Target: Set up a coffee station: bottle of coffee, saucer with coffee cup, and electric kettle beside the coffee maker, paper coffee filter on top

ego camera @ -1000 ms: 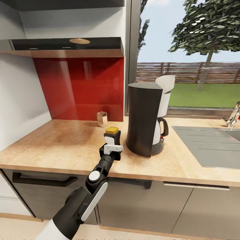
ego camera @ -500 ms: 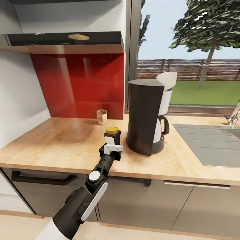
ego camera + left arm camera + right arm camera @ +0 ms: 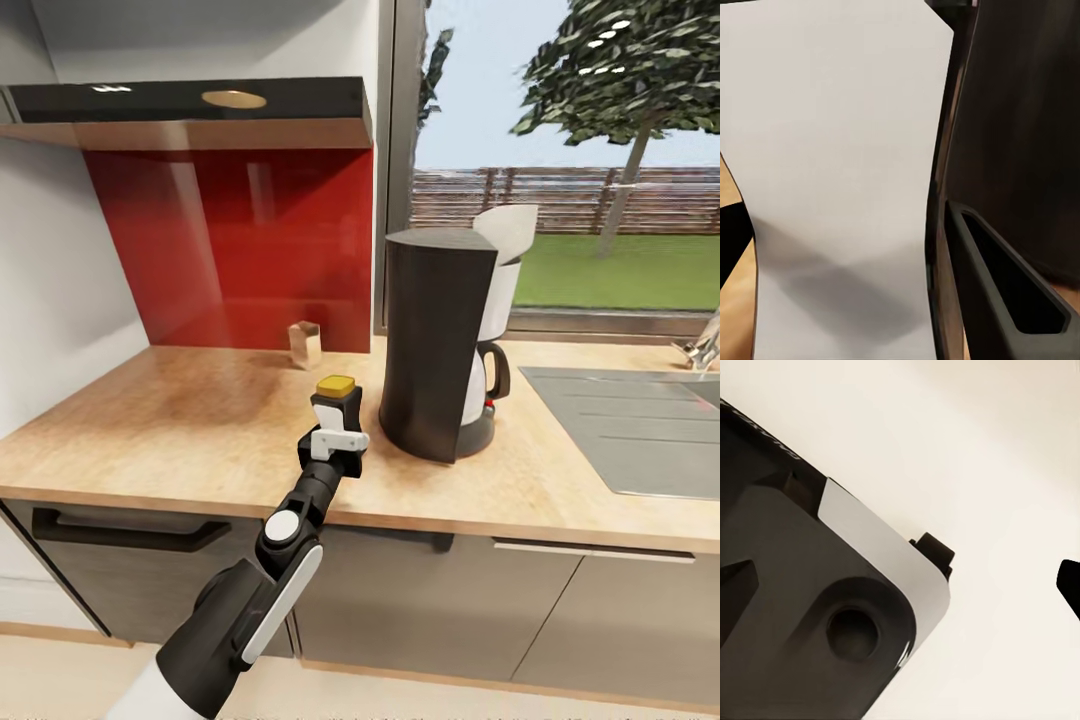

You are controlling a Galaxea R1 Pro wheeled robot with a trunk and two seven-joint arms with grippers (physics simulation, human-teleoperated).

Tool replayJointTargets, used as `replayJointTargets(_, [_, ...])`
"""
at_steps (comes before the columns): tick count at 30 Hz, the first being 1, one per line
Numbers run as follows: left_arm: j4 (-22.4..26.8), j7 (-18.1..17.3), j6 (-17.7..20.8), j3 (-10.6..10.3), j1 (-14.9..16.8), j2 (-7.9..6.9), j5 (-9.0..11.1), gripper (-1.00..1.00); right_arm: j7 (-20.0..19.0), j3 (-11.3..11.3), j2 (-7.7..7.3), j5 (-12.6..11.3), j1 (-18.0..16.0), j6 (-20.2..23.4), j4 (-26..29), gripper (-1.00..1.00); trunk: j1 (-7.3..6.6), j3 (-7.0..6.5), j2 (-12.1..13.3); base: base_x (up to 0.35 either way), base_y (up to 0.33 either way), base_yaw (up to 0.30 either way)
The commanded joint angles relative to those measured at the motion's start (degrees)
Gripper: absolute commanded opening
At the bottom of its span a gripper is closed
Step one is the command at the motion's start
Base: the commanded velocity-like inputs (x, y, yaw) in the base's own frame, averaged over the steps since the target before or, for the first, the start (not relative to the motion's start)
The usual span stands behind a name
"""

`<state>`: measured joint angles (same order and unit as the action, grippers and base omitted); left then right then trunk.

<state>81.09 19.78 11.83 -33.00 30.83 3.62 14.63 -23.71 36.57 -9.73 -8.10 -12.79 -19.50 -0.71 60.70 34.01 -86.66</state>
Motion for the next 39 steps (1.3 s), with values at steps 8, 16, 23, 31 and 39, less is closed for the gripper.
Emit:
replayJointTargets(8, [-1.4,0.3,0.2,-0.1,0.0,-0.02,0.8,-1.00,-0.3,0.4,-0.02,-0.6,0.0,-0.2,-0.1,1.00,0.00,0.23,0.0,0.000,0.000,0.000])
replayJointTargets(16, [-1.4,0.3,0.2,-0.1,0.0,-0.02,0.8,1.00,-0.3,0.4,-0.02,-0.6,0.0,-0.2,-0.1,1.00,0.00,0.24,0.0,0.000,0.000,0.000])
replayJointTargets(23, [-1.4,0.3,0.2,-0.1,0.0,-0.02,0.8,1.00,-0.3,0.4,-0.02,-0.6,0.0,-0.2,-0.1,1.00,0.00,0.24,0.0,0.000,0.000,0.000])
replayJointTargets(31, [-1.4,0.3,0.2,-0.1,0.0,-0.04,0.8,1.00,-0.3,0.4,-0.02,-0.6,-0.1,-0.2,-0.1,1.00,0.00,0.24,0.0,0.000,0.000,0.000])
replayJointTargets(39, [-1.4,0.3,0.2,-0.1,0.0,-0.02,0.8,1.00,-0.3,0.4,-0.02,-0.6,0.0,-0.2,-0.1,1.00,0.00,0.24,0.0,0.000,0.000,0.000])
